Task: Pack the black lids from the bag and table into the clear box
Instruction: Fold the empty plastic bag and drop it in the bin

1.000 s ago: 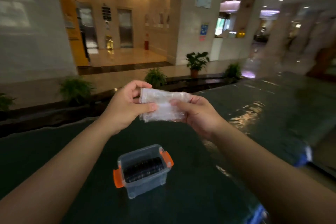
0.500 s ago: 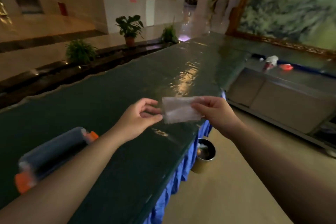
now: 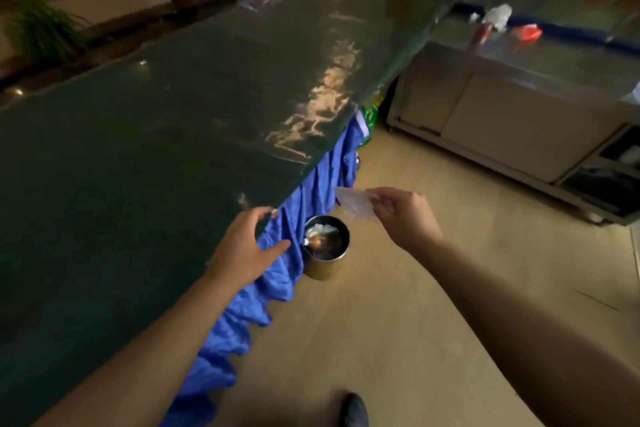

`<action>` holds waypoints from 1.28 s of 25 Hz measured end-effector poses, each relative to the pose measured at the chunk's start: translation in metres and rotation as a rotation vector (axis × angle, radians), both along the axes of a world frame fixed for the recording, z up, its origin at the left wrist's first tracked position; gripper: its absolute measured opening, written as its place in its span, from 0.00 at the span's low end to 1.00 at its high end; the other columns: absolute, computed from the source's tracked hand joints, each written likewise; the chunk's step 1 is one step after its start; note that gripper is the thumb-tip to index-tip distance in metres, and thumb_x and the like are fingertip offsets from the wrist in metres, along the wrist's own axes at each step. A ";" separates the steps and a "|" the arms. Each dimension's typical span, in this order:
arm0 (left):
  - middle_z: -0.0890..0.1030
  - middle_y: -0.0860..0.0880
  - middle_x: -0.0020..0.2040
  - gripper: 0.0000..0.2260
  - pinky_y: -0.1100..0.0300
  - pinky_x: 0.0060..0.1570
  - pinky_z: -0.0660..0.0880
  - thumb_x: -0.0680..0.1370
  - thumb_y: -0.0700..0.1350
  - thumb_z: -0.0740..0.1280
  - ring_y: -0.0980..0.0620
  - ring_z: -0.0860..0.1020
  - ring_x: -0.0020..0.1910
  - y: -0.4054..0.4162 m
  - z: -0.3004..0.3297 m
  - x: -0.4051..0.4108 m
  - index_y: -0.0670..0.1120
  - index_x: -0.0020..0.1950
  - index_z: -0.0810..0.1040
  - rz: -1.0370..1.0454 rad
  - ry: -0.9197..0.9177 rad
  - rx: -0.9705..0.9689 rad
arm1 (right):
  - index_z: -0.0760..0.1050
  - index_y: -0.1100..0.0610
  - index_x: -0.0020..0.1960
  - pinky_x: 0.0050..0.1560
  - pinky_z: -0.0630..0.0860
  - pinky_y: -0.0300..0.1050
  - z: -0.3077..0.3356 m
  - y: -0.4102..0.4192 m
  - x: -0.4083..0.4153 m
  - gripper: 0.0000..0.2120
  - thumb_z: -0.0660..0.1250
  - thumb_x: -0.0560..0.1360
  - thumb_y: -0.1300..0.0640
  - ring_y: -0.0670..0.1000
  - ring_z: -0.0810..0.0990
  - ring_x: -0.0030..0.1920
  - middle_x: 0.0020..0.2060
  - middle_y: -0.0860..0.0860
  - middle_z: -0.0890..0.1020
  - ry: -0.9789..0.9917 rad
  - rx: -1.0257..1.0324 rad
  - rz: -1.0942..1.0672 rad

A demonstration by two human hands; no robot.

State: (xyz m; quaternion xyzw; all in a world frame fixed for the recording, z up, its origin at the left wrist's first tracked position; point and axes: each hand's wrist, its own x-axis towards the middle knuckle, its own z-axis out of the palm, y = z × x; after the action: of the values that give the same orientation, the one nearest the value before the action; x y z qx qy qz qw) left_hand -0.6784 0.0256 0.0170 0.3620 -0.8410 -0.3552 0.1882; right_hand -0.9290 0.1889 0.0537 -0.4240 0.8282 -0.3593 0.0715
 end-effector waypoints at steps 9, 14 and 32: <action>0.76 0.37 0.65 0.41 0.42 0.67 0.68 0.65 0.54 0.82 0.37 0.73 0.67 -0.025 -0.099 -0.123 0.36 0.70 0.71 -0.095 -0.206 -0.064 | 0.81 0.58 0.54 0.43 0.77 0.52 -0.122 -0.080 -0.096 0.13 0.64 0.73 0.67 0.63 0.81 0.48 0.48 0.58 0.85 0.150 0.216 0.177; 0.77 0.41 0.63 0.37 0.46 0.64 0.70 0.66 0.54 0.80 0.39 0.73 0.66 -0.077 -0.167 -0.175 0.41 0.69 0.71 -0.174 -0.237 0.009 | 0.81 0.60 0.53 0.37 0.77 0.53 -0.220 -0.144 -0.114 0.11 0.68 0.71 0.67 0.63 0.82 0.43 0.44 0.60 0.84 0.262 0.285 0.223; 0.70 0.53 0.73 0.33 0.64 0.67 0.61 0.73 0.59 0.72 0.56 0.67 0.72 -0.046 -0.445 -0.199 0.52 0.75 0.65 -0.020 -0.409 0.319 | 0.62 0.63 0.76 0.58 0.76 0.58 -0.678 -0.236 -0.146 0.29 0.64 0.78 0.56 0.69 0.67 0.70 0.72 0.71 0.64 0.092 1.227 0.513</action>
State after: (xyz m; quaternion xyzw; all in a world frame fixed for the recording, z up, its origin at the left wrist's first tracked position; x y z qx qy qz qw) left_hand -0.8778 -0.0201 -0.4276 0.4428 -0.7987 -0.4046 -0.0485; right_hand -1.0755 -0.0474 -0.6245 -0.5049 0.7575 0.2240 0.3479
